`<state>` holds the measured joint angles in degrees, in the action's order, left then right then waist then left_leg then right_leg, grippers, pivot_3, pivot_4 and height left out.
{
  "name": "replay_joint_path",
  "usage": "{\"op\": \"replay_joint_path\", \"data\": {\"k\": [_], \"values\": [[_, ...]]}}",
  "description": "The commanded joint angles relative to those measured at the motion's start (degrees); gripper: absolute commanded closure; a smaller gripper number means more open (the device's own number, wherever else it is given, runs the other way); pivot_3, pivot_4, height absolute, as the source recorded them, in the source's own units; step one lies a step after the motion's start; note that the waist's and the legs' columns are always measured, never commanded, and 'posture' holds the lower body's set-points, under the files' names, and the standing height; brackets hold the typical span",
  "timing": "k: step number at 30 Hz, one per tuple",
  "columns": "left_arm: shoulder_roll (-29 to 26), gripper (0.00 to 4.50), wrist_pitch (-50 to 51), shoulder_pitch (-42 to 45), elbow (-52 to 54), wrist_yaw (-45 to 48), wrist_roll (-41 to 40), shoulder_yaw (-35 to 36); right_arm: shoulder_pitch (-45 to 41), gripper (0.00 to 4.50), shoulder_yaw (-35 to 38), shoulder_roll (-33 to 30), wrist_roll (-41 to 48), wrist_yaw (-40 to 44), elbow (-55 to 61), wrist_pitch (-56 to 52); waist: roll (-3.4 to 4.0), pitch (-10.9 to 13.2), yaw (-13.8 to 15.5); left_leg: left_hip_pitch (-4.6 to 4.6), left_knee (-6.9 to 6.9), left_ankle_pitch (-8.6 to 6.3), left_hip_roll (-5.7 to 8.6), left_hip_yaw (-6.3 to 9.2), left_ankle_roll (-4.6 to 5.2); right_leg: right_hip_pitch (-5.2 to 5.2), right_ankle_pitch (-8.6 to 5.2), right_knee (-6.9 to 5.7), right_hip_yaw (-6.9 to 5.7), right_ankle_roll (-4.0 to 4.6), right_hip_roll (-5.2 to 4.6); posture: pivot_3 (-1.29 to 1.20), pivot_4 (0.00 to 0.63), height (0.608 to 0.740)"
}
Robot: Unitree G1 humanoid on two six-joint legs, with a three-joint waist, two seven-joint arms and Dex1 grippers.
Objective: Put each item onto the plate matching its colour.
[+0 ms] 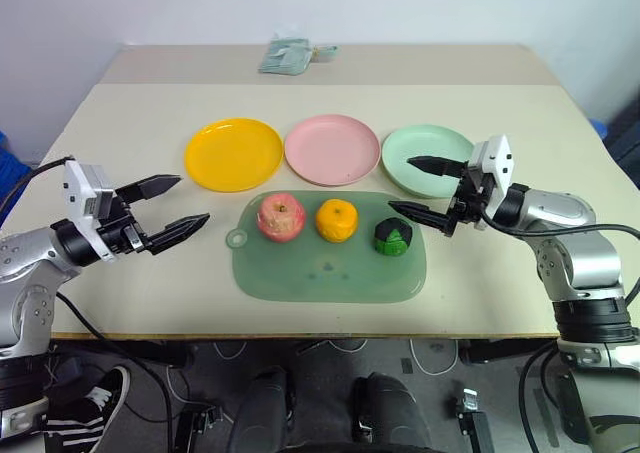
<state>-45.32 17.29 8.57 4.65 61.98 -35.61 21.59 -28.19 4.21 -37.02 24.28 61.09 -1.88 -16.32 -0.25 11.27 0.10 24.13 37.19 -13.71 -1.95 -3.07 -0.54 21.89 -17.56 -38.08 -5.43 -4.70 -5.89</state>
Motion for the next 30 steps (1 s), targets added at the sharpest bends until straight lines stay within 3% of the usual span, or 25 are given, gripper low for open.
{"op": "replay_joint_path", "data": {"k": [1,10,18,30], "values": [[0.5,0.0,-0.8,-0.8,2.1,-0.7,-0.7,1.5,-2.5,0.05,0.1,-0.7,0.5,0.7,0.7,-0.1,0.0,0.0,0.0,0.0,0.0,0.0,0.0,0.0,0.0,0.0,0.0,-0.01,0.0,0.0,0.0,0.0,0.15,0.74],[1.9,0.0,-1.1,-3.5,4.3,-2.3,-1.1,2.3,-4.0,0.05,-0.7,-0.2,-0.2,1.5,-0.5,0.1,-0.01,0.0,-0.6,0.0,0.03,0.01,-0.01,0.02,-0.01,-0.01,0.04,0.0,0.0,0.01,0.0,0.0,0.15,0.74],[-0.5,0.0,-2.0,-1.5,0.1,-0.2,-0.5,2.9,-3.7,0.05,-1.4,0.5,0.8,0.4,3.0,-2.6,-0.01,0.0,-0.8,0.0,0.02,0.01,-0.02,0.02,-0.01,0.01,0.04,-0.02,0.0,0.01,0.02,0.0,0.15,0.74],[-1.4,0.0,-1.5,-2.9,1.3,-0.6,-0.7,5.2,-5.8,0.05,-2.1,2.5,-0.6,0.8,-1.3,0.4,-0.01,0.0,-0.8,0.02,0.02,0.01,-0.03,0.0,-0.02,0.05,0.06,-0.02,0.02,0.02,0.01,0.0,0.15,0.74]]}}
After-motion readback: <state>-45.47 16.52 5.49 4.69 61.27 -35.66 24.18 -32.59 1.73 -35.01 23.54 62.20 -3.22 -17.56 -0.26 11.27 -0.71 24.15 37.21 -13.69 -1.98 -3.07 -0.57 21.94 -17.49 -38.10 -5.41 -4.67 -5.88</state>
